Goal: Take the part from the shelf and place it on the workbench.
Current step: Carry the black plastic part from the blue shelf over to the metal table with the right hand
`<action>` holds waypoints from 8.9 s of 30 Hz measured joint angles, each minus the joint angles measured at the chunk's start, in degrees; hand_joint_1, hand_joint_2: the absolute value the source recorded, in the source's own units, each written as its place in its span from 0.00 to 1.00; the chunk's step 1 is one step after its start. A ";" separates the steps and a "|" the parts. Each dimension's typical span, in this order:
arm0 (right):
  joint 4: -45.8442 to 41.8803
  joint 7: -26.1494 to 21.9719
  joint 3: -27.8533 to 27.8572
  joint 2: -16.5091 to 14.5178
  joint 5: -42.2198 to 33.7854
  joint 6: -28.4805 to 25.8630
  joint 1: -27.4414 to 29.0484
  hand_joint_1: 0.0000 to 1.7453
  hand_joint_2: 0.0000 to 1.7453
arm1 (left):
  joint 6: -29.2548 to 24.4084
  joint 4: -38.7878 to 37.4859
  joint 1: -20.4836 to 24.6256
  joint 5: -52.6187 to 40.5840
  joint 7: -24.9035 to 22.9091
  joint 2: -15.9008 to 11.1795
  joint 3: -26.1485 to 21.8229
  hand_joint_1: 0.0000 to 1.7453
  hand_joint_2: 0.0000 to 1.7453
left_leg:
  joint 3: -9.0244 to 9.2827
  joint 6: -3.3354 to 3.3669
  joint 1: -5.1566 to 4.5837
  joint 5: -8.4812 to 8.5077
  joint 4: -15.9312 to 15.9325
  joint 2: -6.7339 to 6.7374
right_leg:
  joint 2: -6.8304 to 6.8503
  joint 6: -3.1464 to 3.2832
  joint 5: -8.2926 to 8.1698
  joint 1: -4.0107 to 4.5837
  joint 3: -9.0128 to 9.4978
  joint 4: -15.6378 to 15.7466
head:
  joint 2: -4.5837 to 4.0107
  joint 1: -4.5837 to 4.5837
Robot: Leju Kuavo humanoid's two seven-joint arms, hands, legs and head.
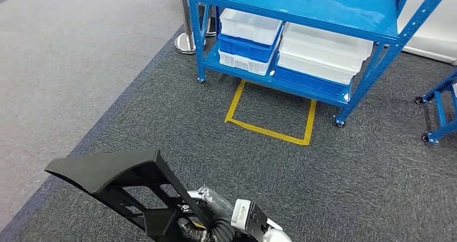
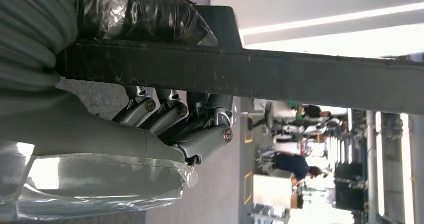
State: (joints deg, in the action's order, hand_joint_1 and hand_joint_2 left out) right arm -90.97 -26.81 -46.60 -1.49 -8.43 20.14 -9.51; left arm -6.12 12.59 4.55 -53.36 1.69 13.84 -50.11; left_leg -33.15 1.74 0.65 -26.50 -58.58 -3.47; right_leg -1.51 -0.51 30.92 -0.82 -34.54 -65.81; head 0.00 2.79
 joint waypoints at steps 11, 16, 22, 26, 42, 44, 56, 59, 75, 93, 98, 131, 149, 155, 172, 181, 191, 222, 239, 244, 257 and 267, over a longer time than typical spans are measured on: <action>-2.56 -1.87 0.00 1.14 1.21 -1.69 2.45 0.95 1.00 | -1.15 -0.07 -0.03 -2.30 -1.21 0.51 0.43 0.00 1.00 | -7.65 -3.10 0.11 -7.02 -14.76 2.83 | 2.41 2.11 -2.06 0.17 2.43 6.69 | 0.00 -0.43; -2.89 -1.97 0.00 1.22 1.24 -1.60 2.47 0.95 1.00 | -0.73 -0.07 -0.18 -2.64 -1.25 0.33 0.50 0.00 1.00 | -0.91 -1.94 -0.41 -1.23 -3.02 5.63 | 5.38 2.12 -1.82 0.80 2.69 6.66 | 0.00 -0.40; -3.58 -2.19 0.00 1.16 1.30 -0.63 2.32 0.95 1.00 | -0.63 -0.07 -0.29 -3.21 -0.98 0.33 0.88 0.00 1.00 | 0.83 -0.11 -0.51 0.34 1.58 4.64 | 5.48 0.60 -0.80 1.01 2.66 5.86 | 0.00 -0.34; -3.58 -2.31 0.00 1.15 1.31 -0.17 2.41 0.95 1.00 | -0.90 -0.07 -0.22 -2.94 -1.53 0.44 1.21 0.00 1.00 | 0.69 0.54 -0.20 0.99 2.01 2.68 | 1.79 -0.13 5.58 0.47 -3.07 -6.71 | 0.00 -0.24; -3.39 -2.32 0.00 0.48 1.24 1.33 1.82 0.95 1.00 | -2.71 -0.07 -0.04 0.24 -1.15 -0.16 -1.63 0.00 1.00 | -8.74 -3.34 0.26 -6.50 -15.75 2.99 | 3.12 2.02 -1.89 -0.37 2.66 6.64 | 0.00 -0.60; -3.39 -2.32 0.00 0.45 1.24 1.33 1.71 0.95 1.00 | -2.63 -0.07 -0.12 0.26 -0.92 -0.30 -1.76 0.00 1.00 | -7.40 -3.36 0.34 -4.29 -13.42 3.37 | 4.47 1.97 -1.76 -0.35 2.78 6.63 | 0.00 -0.60; -3.45 -2.28 0.00 0.38 1.53 1.11 1.58 0.95 1.00 | -2.31 -0.07 0.25 -0.59 -0.77 -0.42 -2.16 0.00 1.00 | -0.34 0.01 -0.05 1.08 1.06 2.73 | 1.93 -0.24 5.54 -0.04 -2.13 -5.46 | 0.00 -0.45; -3.44 -2.28 0.00 0.56 1.96 0.81 1.72 0.95 1.00 | -1.85 -0.07 0.19 -0.99 -0.83 -0.48 -2.18 0.00 1.00 | -0.38 -0.02 -0.09 0.98 0.66 0.68 | 1.52 -0.11 3.86 -0.05 -3.54 -7.26 | 0.00 -0.46; -5.29 -2.47 0.21 1.02 3.90 -1.33 2.97 0.95 1.00 | -1.77 -0.07 0.18 -2.89 -0.78 -0.73 -2.06 0.00 1.00 | -6.48 -3.17 0.16 -3.07 -11.43 3.62 | 4.82 2.55 -1.78 0.07 2.62 6.37 | 0.00 -0.75; -7.11 -2.53 0.99 1.93 4.88 -1.87 3.90 0.95 1.00 | -1.91 -0.07 1.46 -3.34 -1.49 -0.33 -1.17 0.00 1.00 | -0.54 -0.73 -0.10 0.81 -0.03 -1.77 | -1.66 0.10 -2.10 -0.60 1.00 4.08 | 0.00 -0.65; -7.50 -2.52 1.01 2.04 5.01 -1.78 4.02 0.95 1.00 | -1.92 -0.07 1.44 -3.32 -1.82 -0.29 -1.17 0.00 1.00 | -1.80 -2.44 0.21 0.27 -1.27 -1.74 | -0.66 1.61 -2.41 -0.36 1.78 5.73 | 0.00 -0.70; -6.23 -2.25 1.01 1.15 0.55 2.91 1.35 0.95 1.00 | -1.56 -0.07 0.13 -0.79 -0.55 -0.50 -3.22 0.00 1.00 | -3.23 -2.58 0.02 -0.85 -3.86 -0.62 | 0.24 1.97 -2.66 -0.42 2.29 6.28 | 0.00 -0.82; -3.48 -1.60 0.37 0.03 -2.73 4.91 -1.31 0.95 1.00 | 1.45 -0.07 0.03 -2.63 -0.48 -2.83 -3.92 0.00 1.00 | -1.15 0.27 -0.54 1.92 0.91 2.66 | 2.04 0.35 5.38 0.22 -2.49 -6.27 | 0.00 -0.75; -3.45 -1.60 0.37 0.08 -2.55 4.24 -1.61 0.95 1.00 | 1.51 -0.07 0.05 -3.63 -0.41 -2.75 -3.30 0.00 1.00 | -1.20 -0.19 -0.69 1.31 -0.25 -1.65 | -1.14 1.07 -2.73 0.17 -0.26 3.01 | 0.00 -0.76; -4.42 -1.37 0.37 -0.98 -2.24 3.23 -2.29 0.95 1.00 | 1.33 -0.07 0.16 -5.91 -0.55 -2.69 -1.62 0.00 1.00 | -1.40 -1.97 -0.40 1.51 0.15 6.42 | 6.91 1.63 -2.61 0.91 2.87 6.86 | 0.00 -0.87; -4.87 -1.28 0.37 -0.90 -2.27 3.23 -2.22 0.95 1.00 | 1.35 -0.07 0.59 -6.25 -0.52 -2.67 -1.09 0.00 1.00 | -0.95 0.24 -0.30 2.11 1.00 1.32 | 1.67 0.34 4.69 0.46 -4.79 -9.22 | 0.00 -0.81; -4.95 -1.28 0.37 -0.97 -2.29 3.36 -2.42 0.95 1.00 | 1.62 -0.07 0.40 -6.80 -0.83 -2.57 -0.73 0.00 1.00 | -2.06 -2.01 -0.20 1.06 -0.89 -2.43 | -0.20 2.12 -4.02 0.48 1.71 6.83 | 0.00 -0.86; -5.39 -1.26 0.37 -0.95 -2.80 3.45 -2.39 0.95 1.00 | 2.22 -0.07 0.58 -7.10 -0.66 -2.75 -0.10 0.00 1.00 | -2.41 -2.46 0.18 0.75 -1.40 -1.27 | -0.48 1.79 -4.26 0.16 1.89 7.18 | 0.00 -0.95; -5.60 -1.24 0.37 -1.06 -2.84 3.51 -2.48 0.95 1.00 | 2.22 -0.07 0.90 -7.22 -0.65 -2.63 0.19 0.00 1.00 | -0.61 -0.24 0.30 1.88 0.97 3.82 | 3.24 -0.50 1.49 0.27 0.40 0.27 | 0.00 -0.91; -5.37 -0.66 0.37 -0.81 -3.84 3.99 -2.31 0.95 1.00 | 2.23 -0.07 0.87 -7.45 -0.63 -2.65 0.21 0.00 1.00 | -0.54 0.11 0.11 1.57 0.51 1.63 | 1.57 -0.38 0.92 0.22 -4.26 -6.09 | 0.00 -0.90; -5.05 -0.09 0.37 -0.90 -5.03 4.47 -2.38 0.95 1.00 | 2.29 -0.07 0.83 -7.55 -0.56 -2.61 0.21 0.00 1.00 | -7.68 -3.20 0.34 -6.63 -15.12 2.89 | 2.15 2.13 -4.70 0.20 1.28 7.29 | 0.00 -1.03; -4.89 -0.09 0.37 -0.94 -5.04 4.56 -2.44 0.95 1.00 | 2.28 -0.07 0.84 -7.68 -0.64 -2.62 0.21 0.00 1.00 | -0.29 -1.06 0.25 0.73 0.04 3.45 | 2.38 -0.25 -3.56 0.27 1.27 6.13 | 0.00 -0.98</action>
State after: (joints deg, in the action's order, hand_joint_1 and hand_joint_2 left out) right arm -95.85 -26.91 -46.23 -2.43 -13.46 24.70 -11.95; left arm -3.84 12.52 5.39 -61.04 1.05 11.22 -49.90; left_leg -33.44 0.68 0.90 -25.77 -58.54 -0.02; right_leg 0.87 -0.77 27.36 -0.55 -33.27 -59.68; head 0.00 1.80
